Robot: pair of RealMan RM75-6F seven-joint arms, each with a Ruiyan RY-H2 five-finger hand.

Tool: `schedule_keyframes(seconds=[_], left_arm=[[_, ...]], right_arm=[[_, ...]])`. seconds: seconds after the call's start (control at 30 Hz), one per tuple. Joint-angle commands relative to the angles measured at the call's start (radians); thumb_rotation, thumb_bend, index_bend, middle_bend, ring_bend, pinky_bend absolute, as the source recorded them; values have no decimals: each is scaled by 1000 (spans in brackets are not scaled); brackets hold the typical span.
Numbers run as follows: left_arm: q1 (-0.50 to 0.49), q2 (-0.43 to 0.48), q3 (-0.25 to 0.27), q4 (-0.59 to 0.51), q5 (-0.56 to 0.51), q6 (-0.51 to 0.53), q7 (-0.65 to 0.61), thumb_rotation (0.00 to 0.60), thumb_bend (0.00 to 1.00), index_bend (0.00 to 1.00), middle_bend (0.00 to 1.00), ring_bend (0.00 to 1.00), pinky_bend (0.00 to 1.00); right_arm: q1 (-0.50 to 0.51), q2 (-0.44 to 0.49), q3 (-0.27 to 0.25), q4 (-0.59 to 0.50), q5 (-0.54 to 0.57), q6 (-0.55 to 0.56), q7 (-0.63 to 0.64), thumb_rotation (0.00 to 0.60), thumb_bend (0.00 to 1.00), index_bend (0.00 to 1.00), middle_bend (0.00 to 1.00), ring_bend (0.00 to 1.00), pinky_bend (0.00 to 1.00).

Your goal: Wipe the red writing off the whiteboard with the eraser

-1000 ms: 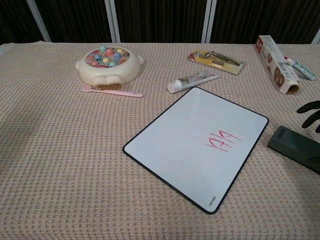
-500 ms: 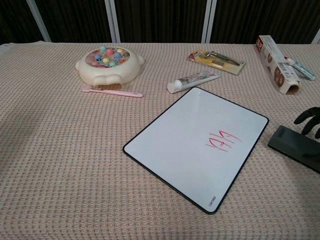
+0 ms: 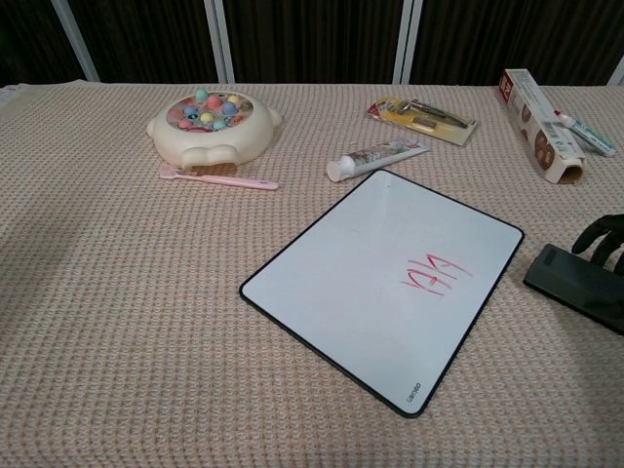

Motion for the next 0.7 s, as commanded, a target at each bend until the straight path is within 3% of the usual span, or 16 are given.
schedule_keyframes(seconds=[0.03,0.4,0.57,0.7], left_arm=[[0,0,0,1,0,0,0,600,637,155,89,23,10],[0,0,-1,1,0,1,-1,600,638,155,89,23,10],[1,0,-1,1,-2,1,-2,600,637,156,88,23,10],[0,0,-1,0,-2,1,-2,600,638,157,89,23,10]], right_arm=[[0,0,-1,0,3,-3,-5,600,295,358,407,399,192],[5,-1,-5,-9,9,-16,-23,600,307,389,431,421,194],[5,-2,2,-16,3,-13,-14,600,372,478,501,491,242],[10,-2,4,-9,-4,-18,-17,600,405,492,510,502,248]])
